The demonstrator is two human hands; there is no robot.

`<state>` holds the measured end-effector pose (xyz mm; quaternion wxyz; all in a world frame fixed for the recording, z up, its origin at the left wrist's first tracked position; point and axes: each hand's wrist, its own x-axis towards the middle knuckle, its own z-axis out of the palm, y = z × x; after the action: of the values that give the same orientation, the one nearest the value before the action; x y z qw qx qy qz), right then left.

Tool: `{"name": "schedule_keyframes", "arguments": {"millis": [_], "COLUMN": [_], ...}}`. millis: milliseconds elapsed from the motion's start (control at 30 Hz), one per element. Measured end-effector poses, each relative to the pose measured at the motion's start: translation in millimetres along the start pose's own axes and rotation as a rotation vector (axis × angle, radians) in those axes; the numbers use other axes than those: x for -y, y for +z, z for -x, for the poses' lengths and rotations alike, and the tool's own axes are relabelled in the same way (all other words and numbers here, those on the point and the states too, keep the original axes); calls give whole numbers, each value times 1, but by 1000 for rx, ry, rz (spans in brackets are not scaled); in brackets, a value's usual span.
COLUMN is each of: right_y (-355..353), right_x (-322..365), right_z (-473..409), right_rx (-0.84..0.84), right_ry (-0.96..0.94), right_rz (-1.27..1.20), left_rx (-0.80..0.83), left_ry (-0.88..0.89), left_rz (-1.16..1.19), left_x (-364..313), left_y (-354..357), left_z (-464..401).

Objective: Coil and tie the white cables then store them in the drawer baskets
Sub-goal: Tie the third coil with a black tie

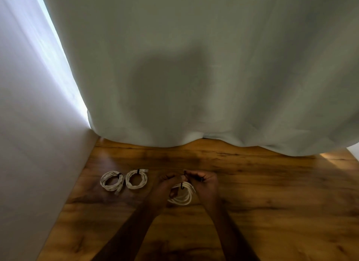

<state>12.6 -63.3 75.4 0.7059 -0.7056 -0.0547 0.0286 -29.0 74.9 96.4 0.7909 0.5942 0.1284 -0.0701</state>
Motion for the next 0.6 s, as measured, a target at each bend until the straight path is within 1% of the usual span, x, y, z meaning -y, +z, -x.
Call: {"name": "schedule_keyframes", "arguments": {"millis": [233, 600], "right_y": [-2, 0], "right_x": [-6, -3], "right_z": [-1, 0], "right_rx": [-55, -23], "right_ry": [29, 34], "right_rz": [-31, -36], "left_rx": [10, 22], "left_ry": [-3, -2], "left_rz": [-4, 11], "left_x": [-3, -4], "left_y": [1, 3], "left_z": [-1, 2]}}
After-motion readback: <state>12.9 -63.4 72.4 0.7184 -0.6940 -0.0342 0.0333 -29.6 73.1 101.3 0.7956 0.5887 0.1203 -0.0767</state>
